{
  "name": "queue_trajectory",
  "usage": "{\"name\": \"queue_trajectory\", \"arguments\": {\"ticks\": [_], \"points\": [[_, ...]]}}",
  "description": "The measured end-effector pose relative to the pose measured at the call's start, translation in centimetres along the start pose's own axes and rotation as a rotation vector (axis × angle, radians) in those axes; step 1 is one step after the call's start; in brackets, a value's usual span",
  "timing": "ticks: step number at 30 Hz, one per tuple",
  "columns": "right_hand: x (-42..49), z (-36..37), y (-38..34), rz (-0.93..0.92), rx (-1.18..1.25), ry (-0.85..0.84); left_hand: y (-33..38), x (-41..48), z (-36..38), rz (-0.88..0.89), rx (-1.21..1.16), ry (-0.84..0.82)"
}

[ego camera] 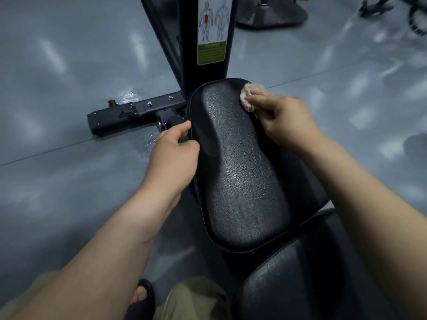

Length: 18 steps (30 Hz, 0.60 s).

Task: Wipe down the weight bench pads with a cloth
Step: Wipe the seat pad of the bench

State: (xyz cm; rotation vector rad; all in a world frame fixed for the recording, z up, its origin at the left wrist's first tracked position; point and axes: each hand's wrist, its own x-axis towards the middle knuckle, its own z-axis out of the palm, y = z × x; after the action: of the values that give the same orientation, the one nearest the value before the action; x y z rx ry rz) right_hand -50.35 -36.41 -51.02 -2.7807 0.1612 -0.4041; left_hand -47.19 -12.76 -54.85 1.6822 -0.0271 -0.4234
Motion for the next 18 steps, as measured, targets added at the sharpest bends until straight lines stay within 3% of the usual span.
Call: {"name": "queue_trajectory", "arguments": {"ticks": [9,18], "points": [[5.8,1.5,-1.3,-0.021,0.041,0.015,-1.0,0.5,-0.4,0.032,0.063,0.016],[-1.2,0.5,-2.9,-0.256,-0.051,-0.033,-0.4,0.7,-0.6,0.022,0.053,-0.009]]}}
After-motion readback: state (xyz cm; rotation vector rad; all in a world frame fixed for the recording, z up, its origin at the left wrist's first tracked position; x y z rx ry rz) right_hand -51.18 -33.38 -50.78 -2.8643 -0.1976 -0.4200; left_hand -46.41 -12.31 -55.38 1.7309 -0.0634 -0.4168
